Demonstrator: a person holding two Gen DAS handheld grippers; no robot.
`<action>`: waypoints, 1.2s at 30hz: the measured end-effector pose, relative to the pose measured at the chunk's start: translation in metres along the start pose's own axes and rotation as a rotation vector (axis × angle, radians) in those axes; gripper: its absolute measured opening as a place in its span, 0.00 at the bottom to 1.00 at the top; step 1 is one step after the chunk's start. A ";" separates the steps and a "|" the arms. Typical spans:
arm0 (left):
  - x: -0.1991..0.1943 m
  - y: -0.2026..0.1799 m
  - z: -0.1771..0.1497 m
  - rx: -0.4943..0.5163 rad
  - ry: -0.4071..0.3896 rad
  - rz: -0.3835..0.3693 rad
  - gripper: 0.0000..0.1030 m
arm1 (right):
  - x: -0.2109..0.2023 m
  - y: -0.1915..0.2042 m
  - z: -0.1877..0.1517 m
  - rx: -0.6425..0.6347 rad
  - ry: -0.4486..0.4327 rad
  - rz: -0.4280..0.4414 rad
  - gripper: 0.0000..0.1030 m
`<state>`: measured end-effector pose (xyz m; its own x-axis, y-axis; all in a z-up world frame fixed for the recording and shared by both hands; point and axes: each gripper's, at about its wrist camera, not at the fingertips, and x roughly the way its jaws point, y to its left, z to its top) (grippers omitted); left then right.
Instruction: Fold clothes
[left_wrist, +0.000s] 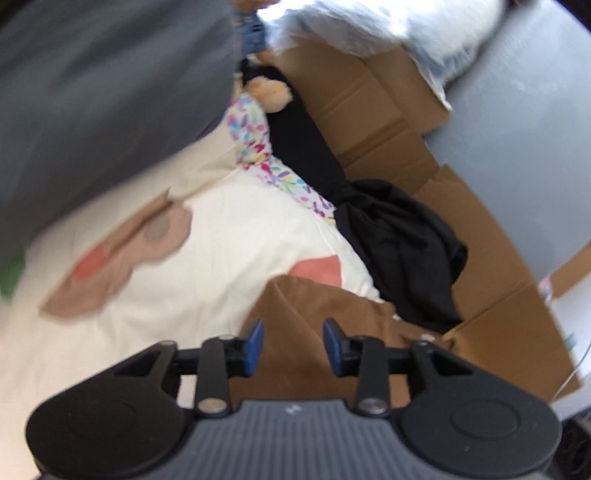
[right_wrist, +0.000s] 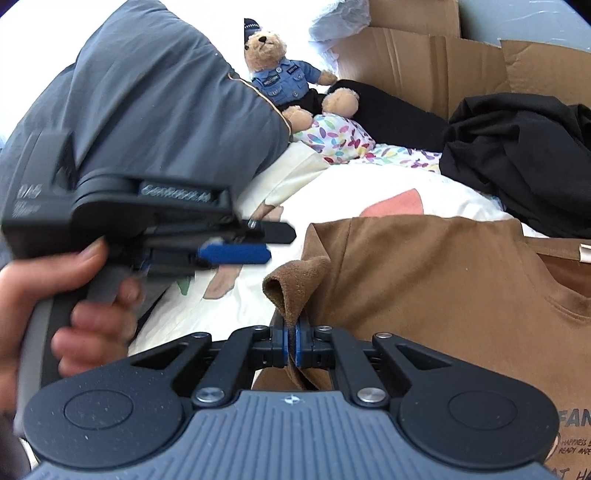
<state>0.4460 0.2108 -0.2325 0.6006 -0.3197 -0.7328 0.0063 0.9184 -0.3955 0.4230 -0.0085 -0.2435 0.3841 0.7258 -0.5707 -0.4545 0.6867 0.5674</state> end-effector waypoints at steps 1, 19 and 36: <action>0.004 -0.001 0.005 0.018 0.013 -0.007 0.45 | 0.000 0.000 0.000 0.002 0.001 0.002 0.03; 0.099 -0.044 0.062 0.490 0.339 0.181 0.42 | -0.009 -0.021 0.008 0.060 0.017 0.013 0.03; 0.135 -0.027 0.073 0.280 0.382 0.219 0.08 | -0.007 -0.060 -0.010 0.146 0.028 -0.038 0.03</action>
<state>0.5853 0.1601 -0.2798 0.2780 -0.1271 -0.9521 0.1581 0.9837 -0.0852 0.4397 -0.0552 -0.2796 0.3751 0.6992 -0.6087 -0.3179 0.7138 0.6240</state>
